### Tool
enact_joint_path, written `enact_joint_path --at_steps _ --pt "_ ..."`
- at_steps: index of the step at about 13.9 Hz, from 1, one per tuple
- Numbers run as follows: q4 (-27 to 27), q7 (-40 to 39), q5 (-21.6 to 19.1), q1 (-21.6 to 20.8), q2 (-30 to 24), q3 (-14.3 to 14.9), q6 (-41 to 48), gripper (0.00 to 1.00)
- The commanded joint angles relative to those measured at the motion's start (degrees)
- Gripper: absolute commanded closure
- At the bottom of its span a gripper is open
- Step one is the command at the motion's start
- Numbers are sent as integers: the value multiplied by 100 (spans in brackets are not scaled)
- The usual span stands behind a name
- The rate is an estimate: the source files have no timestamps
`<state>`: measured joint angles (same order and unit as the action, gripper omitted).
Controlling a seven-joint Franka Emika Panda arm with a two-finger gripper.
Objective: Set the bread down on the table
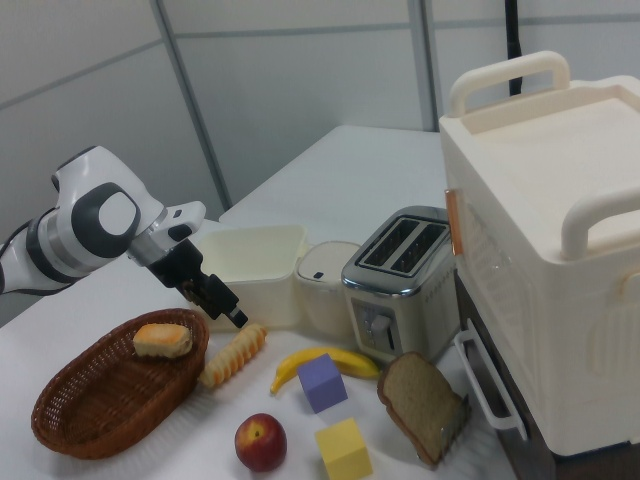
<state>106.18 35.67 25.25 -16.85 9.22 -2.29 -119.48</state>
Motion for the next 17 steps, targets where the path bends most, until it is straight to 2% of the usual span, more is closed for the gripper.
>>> enact_joint_path --at_steps 1,3,4,6,9,10,12,13,17 --pt "-10 -25 -47 6 -157 9 337 0" --pt "-185 -34 -90 85 -271 88 617 0" --pt "-377 -95 -326 242 -368 106 819 0" --pt "-746 -767 -914 628 -578 193 1311 0" --pt "-1431 -2411 -2021 972 -895 745 2356 0" --pt "-1660 -2859 -2320 1278 -1026 878 2559 0" --pt "-1636 -3022 -2673 1779 -1430 862 2579 0" --pt "-1619 -3057 -2779 1825 -1467 844 2614 0" --pt "-1513 -3329 -2789 1878 -1520 800 2781 0"
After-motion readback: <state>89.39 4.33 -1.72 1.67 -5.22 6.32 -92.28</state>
